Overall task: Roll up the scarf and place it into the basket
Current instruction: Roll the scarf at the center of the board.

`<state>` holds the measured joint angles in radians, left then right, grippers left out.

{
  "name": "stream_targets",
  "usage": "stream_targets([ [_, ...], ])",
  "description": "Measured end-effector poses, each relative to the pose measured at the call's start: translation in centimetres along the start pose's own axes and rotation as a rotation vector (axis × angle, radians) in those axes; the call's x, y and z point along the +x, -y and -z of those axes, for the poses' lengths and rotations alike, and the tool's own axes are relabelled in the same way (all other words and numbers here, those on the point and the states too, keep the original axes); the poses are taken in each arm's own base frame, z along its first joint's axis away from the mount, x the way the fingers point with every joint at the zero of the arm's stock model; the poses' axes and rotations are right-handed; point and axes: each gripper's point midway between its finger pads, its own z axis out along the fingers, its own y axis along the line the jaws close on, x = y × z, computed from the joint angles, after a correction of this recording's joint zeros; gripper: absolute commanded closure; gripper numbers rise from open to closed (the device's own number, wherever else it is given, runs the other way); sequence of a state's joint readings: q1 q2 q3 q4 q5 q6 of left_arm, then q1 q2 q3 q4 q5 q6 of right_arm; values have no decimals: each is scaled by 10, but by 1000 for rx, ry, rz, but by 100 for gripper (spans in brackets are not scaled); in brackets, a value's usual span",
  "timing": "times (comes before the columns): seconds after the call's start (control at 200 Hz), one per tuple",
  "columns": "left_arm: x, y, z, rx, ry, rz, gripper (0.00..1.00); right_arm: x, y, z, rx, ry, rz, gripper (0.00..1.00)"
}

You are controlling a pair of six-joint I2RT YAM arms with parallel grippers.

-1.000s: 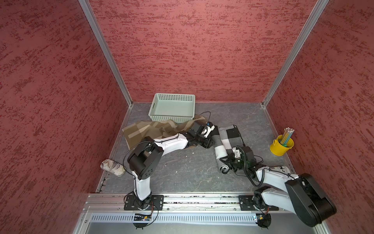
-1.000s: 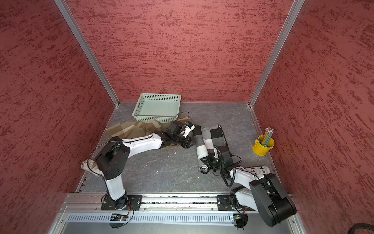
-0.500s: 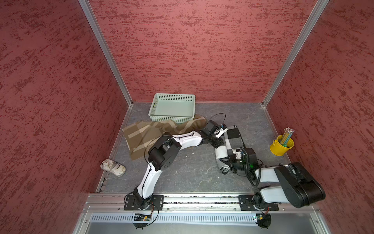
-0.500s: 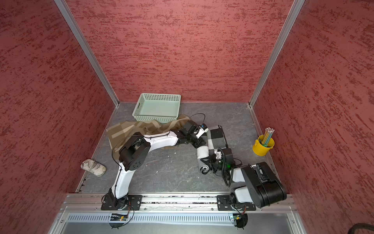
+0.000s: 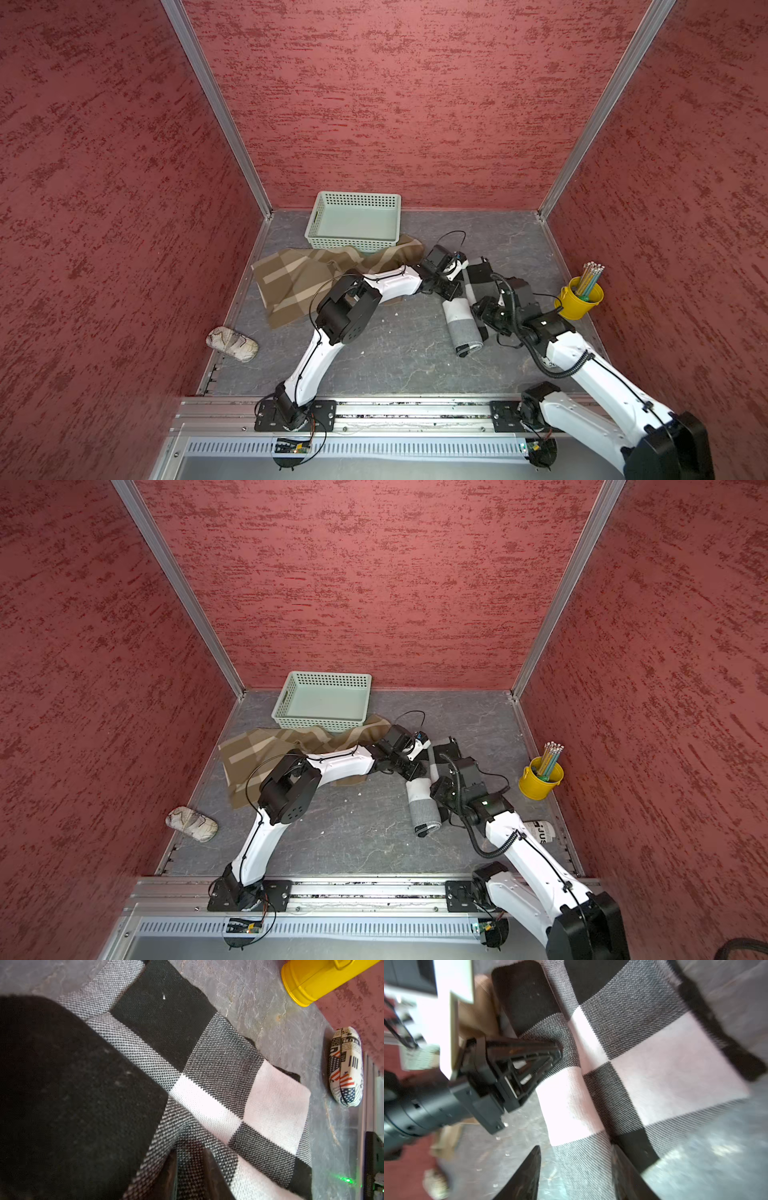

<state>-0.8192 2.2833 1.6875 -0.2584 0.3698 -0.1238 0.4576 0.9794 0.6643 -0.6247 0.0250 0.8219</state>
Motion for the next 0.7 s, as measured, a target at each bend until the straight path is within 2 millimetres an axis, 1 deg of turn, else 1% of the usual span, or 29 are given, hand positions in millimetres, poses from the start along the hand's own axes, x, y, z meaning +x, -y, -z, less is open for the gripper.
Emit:
stream_targets([
  [0.095, 0, 1, -1, 7, -3, 29, 76, 8, -14, 4, 75, 15, 130, 44],
  [0.165, 0, 1, -1, 11, -4, 48, 75, 15, -26, 3, 111, 27, 214, 41],
  [0.246, -1, 0, 0, 13, -6, 68, 76, 25, -36, -7, 163, 32, 293, 37],
  [0.296, -1, 0, 0, 16, -7, 81, 76, 33, -37, -15, 195, 27, 336, 35],
  [0.416, -2, -2, 0, 32, -11, 108, 76, 49, -27, -38, 297, 8, 419, 31],
  [0.556, -2, -2, 0, 48, -14, 127, 76, 54, -11, -59, 389, 10, 469, 29],
  [0.646, -2, -4, 0, 50, -15, 134, 75, 57, 1, -72, 445, 13, 496, 31],
  [0.696, -2, -5, 1, 59, -16, 149, 75, 59, 7, -77, 471, 12, 513, 38],
])
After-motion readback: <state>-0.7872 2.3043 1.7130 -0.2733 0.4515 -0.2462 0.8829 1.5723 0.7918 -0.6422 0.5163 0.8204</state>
